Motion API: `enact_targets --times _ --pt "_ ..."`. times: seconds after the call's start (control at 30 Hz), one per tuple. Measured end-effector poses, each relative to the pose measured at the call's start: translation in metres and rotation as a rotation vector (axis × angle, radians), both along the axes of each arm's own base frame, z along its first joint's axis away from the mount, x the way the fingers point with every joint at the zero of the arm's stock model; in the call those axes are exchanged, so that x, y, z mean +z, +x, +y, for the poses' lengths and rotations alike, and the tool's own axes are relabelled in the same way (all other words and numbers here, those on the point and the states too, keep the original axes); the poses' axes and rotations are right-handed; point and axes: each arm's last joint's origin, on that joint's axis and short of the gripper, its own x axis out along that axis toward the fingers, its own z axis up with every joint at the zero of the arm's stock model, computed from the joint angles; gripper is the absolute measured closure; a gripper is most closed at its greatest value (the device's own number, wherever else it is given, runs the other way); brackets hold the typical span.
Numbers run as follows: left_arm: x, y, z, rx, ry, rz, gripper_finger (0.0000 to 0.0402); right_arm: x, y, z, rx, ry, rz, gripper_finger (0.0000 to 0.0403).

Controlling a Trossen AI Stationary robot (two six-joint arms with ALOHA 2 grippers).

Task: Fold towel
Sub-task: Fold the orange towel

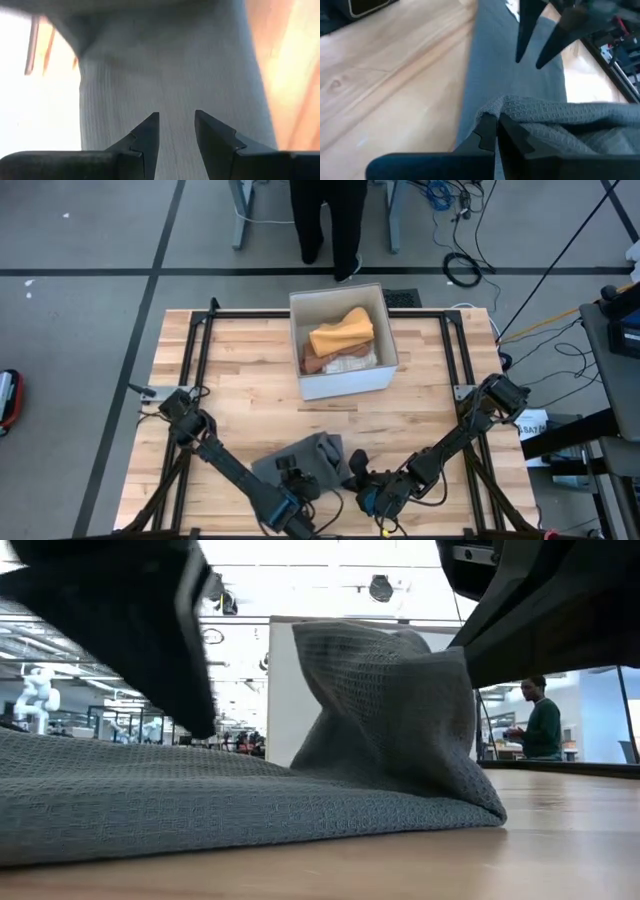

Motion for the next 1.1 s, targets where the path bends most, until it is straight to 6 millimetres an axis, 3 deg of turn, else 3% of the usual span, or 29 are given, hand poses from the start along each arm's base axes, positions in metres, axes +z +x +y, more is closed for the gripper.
enact_targets --times 0.3,0.57,0.87,1.1 --pt "-0.027 -0.009 0.008 0.050 0.004 0.041 0.0271 0.005 0.010 -0.005 0.036 0.037 -0.036 0.0403" --pt "-0.032 -0.005 0.012 0.040 0.003 0.031 0.0271 0.009 0.027 -0.018 0.113 0.140 -0.047 0.0403" --pt "-0.032 -0.004 0.011 0.039 0.001 0.014 0.0271 -0.022 0.044 -0.029 0.154 0.192 0.008 0.0403" --pt "-0.032 -0.003 0.011 0.034 -0.003 0.007 0.0271 -0.021 0.054 -0.041 0.106 0.262 -0.023 0.0386"
